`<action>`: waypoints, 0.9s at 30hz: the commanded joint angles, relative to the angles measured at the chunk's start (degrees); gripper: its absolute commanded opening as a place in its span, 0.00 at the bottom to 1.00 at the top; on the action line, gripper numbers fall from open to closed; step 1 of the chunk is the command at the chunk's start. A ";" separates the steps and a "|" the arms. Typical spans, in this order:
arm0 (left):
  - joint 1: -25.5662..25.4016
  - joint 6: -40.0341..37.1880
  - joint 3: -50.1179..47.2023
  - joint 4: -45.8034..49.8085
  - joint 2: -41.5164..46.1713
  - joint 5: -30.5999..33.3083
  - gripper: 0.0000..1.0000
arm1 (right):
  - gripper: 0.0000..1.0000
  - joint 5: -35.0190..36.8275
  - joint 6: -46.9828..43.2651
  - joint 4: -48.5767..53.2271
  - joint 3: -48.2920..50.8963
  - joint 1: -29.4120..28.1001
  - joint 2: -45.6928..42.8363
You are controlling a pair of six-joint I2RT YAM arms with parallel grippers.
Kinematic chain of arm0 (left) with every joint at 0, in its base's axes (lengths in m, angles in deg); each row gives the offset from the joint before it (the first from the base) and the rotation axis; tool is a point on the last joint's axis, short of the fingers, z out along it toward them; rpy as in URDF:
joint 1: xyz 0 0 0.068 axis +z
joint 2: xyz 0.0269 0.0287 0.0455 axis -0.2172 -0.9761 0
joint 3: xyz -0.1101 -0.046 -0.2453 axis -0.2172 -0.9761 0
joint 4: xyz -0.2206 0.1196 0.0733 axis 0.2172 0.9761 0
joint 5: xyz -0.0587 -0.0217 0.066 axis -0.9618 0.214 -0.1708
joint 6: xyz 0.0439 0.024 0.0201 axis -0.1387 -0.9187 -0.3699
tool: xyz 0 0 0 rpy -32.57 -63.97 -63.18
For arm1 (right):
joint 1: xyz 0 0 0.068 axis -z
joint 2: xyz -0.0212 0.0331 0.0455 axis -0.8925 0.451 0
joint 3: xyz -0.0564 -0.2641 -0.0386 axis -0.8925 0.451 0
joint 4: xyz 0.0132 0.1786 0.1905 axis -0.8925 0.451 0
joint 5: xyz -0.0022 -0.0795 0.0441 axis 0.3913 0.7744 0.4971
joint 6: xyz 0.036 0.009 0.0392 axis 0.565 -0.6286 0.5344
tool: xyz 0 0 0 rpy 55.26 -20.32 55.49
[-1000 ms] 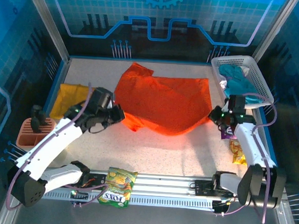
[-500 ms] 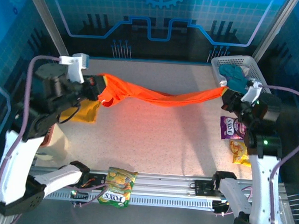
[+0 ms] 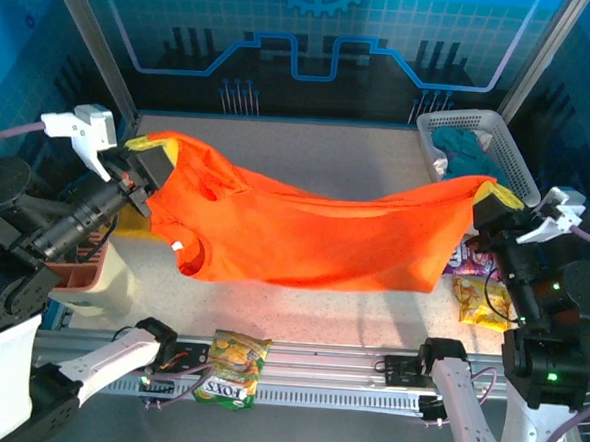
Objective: Fold and stack the t-shirts
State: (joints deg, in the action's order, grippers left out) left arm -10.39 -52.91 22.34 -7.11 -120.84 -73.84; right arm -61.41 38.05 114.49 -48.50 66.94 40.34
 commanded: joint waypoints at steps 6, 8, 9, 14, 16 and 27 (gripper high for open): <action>0.18 -5.39 2.38 -9.34 -9.70 5.89 0.00 | 0.00 2.22 3.33 -2.25 -0.05 -0.76 9.65; 0.95 -3.50 -3.08 -12.10 -11.08 6.44 0.00 | 0.00 1.19 4.12 -2.13 1.77 -0.68 13.25; 1.62 -2.19 -6.31 -13.79 -11.34 6.04 0.00 | 0.00 1.21 4.36 -1.72 2.76 -0.71 14.72; 8.55 6.16 -24.47 -25.12 -14.32 1.86 0.00 | 0.00 0.55 4.85 -2.64 10.99 -0.87 22.85; 11.68 9.48 -29.41 -29.07 -17.13 -1.14 0.00 | 0.00 0.19 5.03 -5.10 15.51 -1.07 25.92; 15.32 14.69 -35.81 -43.33 -40.13 -6.21 0.00 | 0.00 -1.73 6.07 -30.97 29.04 -1.23 48.45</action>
State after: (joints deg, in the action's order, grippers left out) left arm 3.94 -40.49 -13.79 -42.32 -158.19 -77.60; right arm -62.09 44.54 93.97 -17.68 66.35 84.62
